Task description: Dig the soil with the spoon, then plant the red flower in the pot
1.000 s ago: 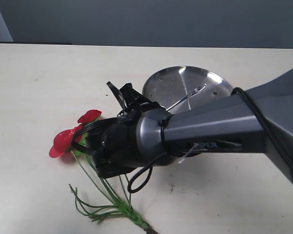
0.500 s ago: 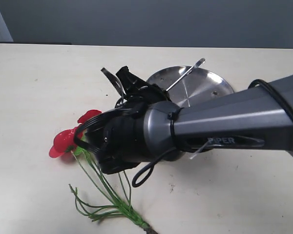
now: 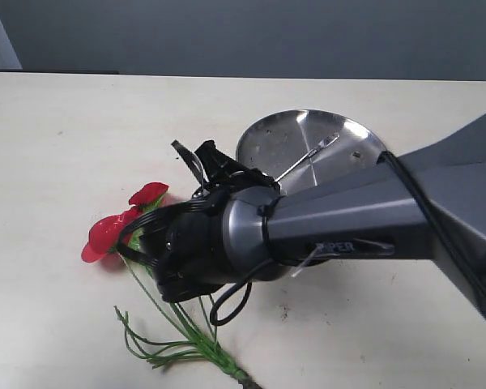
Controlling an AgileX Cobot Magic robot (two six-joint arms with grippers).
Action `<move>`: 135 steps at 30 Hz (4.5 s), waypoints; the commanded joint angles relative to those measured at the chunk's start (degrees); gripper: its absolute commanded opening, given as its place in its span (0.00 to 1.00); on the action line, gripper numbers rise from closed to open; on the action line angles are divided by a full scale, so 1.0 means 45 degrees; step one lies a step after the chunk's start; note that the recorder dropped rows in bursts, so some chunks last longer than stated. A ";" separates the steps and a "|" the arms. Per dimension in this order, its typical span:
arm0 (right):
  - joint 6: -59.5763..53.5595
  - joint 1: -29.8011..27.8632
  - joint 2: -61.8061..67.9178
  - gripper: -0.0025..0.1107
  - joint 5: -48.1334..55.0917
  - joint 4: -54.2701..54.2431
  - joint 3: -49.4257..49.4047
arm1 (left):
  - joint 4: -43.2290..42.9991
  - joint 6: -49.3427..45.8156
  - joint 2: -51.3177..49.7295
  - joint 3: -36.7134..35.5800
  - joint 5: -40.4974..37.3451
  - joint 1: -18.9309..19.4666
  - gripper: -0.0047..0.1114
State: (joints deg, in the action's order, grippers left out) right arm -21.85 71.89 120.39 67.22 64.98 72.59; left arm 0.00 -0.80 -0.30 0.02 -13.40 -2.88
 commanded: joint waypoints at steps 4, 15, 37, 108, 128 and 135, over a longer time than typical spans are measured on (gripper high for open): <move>-0.0129 -0.0235 -0.0443 0.02 0.0609 0.1157 -0.0053 | 0.0000 0.0048 0.0068 -0.0004 0.0037 0.0002 0.04; -0.1414 -0.0924 -0.1671 0.02 0.0609 0.0289 -0.0053 | 0.0000 0.0048 0.0068 -0.0004 0.0037 0.0002 0.04; -0.1873 -0.0314 0.0028 0.02 0.0157 0.0078 -0.0053 | 0.0000 0.0048 0.0068 -0.0004 0.0037 0.0002 0.04; 0.2256 -0.6956 -0.2677 0.34 -0.2064 -1.7440 0.5891 | 0.0000 0.0048 0.0068 -0.0004 0.0037 0.0002 0.04; 0.1382 -0.2870 -0.0200 0.44 -0.0318 -1.8656 0.5891 | 0.0000 0.0048 0.0068 -0.0004 0.0037 0.0002 0.04; 0.1434 -0.2620 0.0772 0.43 -0.1047 -1.8565 0.5891 | 0.0000 0.0048 0.0068 -0.0004 0.0037 0.0002 0.04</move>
State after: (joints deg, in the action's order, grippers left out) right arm -15.22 59.92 122.71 64.39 -18.60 98.93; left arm 0.00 -0.80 -0.30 0.02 -13.40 -2.88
